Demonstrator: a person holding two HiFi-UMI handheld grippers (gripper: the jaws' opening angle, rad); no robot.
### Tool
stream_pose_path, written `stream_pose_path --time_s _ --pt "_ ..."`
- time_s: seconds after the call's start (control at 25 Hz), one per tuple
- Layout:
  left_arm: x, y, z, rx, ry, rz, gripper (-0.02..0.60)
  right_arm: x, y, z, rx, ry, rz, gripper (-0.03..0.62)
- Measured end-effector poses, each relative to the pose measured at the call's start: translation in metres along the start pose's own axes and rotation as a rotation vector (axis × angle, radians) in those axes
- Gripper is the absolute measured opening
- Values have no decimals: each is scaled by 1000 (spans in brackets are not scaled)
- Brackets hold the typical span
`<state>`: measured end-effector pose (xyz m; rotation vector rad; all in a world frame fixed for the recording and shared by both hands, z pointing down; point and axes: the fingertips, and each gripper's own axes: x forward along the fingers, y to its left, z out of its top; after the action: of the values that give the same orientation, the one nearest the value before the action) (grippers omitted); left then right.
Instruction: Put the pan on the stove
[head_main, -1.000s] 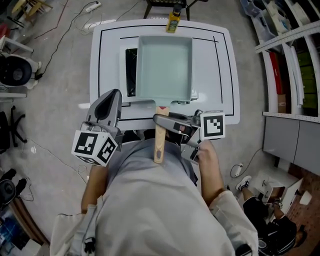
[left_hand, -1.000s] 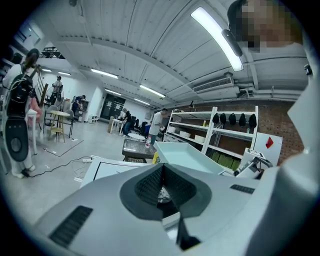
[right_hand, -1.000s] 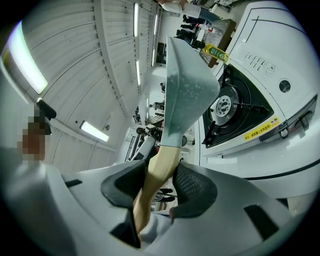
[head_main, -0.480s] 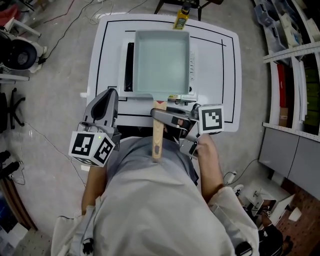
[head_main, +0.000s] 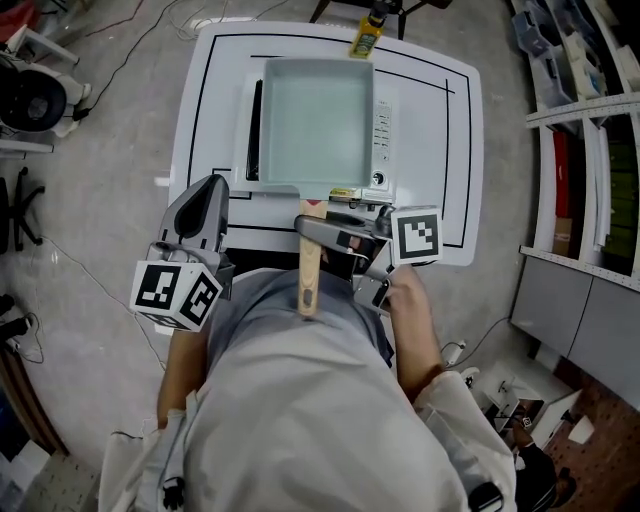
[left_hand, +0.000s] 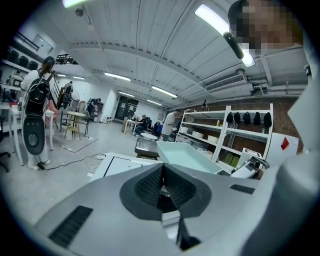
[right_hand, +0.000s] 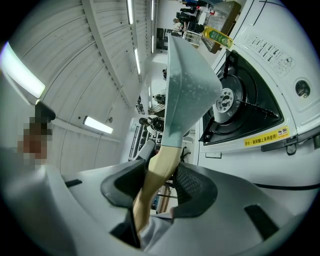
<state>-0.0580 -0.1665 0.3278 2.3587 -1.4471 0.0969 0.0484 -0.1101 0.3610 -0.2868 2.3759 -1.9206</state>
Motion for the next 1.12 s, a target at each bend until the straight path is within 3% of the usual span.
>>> stream_pose_path --time_s 1.12 --pt "1 9 -3 -13 7 27 8 10 -27 4 44 23 24 179"
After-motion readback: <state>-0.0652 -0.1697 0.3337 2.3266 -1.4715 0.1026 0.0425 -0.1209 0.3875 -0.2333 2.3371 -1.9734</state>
